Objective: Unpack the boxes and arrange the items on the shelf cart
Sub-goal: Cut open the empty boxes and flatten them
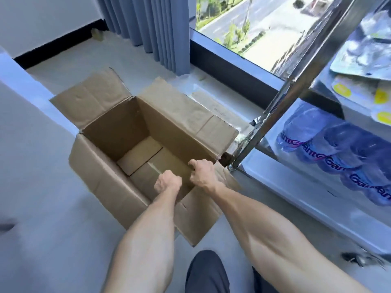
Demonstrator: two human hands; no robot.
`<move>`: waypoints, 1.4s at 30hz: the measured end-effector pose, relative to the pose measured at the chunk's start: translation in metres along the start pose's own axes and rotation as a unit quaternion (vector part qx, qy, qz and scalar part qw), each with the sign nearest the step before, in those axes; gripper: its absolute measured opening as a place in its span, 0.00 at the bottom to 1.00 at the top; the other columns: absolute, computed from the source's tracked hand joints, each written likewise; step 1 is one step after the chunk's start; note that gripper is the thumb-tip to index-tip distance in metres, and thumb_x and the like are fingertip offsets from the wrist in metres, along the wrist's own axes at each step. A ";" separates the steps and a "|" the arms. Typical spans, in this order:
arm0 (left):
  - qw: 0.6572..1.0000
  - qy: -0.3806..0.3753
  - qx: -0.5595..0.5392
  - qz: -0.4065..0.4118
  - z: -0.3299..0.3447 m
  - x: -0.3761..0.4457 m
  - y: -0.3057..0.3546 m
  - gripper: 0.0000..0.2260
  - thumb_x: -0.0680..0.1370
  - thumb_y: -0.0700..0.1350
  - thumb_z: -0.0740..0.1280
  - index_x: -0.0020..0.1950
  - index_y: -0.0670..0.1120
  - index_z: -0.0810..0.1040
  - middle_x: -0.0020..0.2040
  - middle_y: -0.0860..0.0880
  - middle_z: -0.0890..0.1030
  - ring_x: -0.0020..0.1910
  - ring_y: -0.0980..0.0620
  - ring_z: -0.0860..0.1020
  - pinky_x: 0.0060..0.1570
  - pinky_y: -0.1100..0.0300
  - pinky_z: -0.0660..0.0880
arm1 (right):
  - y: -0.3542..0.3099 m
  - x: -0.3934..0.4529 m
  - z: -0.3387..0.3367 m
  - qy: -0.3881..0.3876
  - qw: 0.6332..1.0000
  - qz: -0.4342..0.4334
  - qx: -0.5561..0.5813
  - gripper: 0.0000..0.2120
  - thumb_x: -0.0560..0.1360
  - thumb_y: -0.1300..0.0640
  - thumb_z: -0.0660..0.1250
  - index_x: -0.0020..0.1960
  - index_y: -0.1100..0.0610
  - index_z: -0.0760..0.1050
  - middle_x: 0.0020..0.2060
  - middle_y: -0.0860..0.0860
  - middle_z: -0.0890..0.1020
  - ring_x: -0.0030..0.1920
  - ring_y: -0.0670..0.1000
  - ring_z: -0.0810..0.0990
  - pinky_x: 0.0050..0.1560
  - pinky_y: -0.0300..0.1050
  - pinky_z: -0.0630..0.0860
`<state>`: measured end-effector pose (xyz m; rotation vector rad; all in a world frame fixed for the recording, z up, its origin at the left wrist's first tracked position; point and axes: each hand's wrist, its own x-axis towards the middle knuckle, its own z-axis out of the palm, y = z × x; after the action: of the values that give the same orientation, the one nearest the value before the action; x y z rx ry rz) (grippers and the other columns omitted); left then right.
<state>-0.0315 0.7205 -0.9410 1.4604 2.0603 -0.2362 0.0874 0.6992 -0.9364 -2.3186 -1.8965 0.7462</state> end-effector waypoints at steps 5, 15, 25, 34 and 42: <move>1.000 -0.001 0.020 -0.013 -0.008 0.009 0.012 0.13 0.77 0.48 0.65 0.59 0.46 0.80 0.60 0.43 0.80 0.60 0.44 0.78 0.53 0.57 0.72 | 0.007 0.002 -0.002 -0.009 0.999 0.001 0.052 0.24 0.67 0.62 0.64 0.63 0.55 0.77 0.51 0.56 0.81 0.58 0.57 0.73 0.62 0.46 0.62; 0.997 0.020 0.064 0.024 -0.020 0.020 0.068 0.11 0.77 0.45 0.63 0.58 0.45 0.79 0.58 0.42 0.81 0.60 0.43 0.78 0.52 0.56 0.73 | 0.012 0.034 -0.029 -0.107 0.987 0.075 0.096 0.15 0.71 0.62 0.64 0.58 0.58 0.75 0.53 0.60 0.81 0.56 0.62 0.79 0.56 0.52 0.76; 0.998 0.044 0.045 0.021 -0.068 -0.020 0.087 0.12 0.77 0.41 0.61 0.60 0.45 0.76 0.60 0.43 0.78 0.61 0.42 0.76 0.55 0.54 0.71 | 0.005 0.026 -0.085 -0.095 0.992 0.035 0.071 0.09 0.73 0.64 0.62 0.53 0.59 0.72 0.51 0.59 0.77 0.53 0.62 0.78 0.46 0.49 0.71; 0.999 0.036 0.028 -0.006 -0.196 -0.088 0.110 0.15 0.79 0.42 0.60 0.66 0.45 0.71 0.64 0.41 0.73 0.64 0.41 0.72 0.60 0.50 0.69 | -0.051 -0.016 -0.207 -0.144 0.985 0.061 0.067 0.10 0.77 0.62 0.60 0.58 0.60 0.70 0.55 0.60 0.72 0.55 0.64 0.75 0.51 0.54 0.73; 0.999 0.002 0.022 -0.047 -0.295 -0.157 0.105 0.16 0.79 0.43 0.60 0.66 0.45 0.69 0.64 0.40 0.73 0.63 0.39 0.73 0.59 0.49 0.70 | -0.109 -0.050 -0.291 -0.182 0.983 0.029 -0.010 0.12 0.77 0.58 0.61 0.60 0.59 0.70 0.57 0.60 0.72 0.58 0.62 0.73 0.58 0.57 0.70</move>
<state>-0.0095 0.7721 -0.5949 1.3930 2.1425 -0.3176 0.0968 0.7530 -0.6266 -2.3919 -1.9779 1.2381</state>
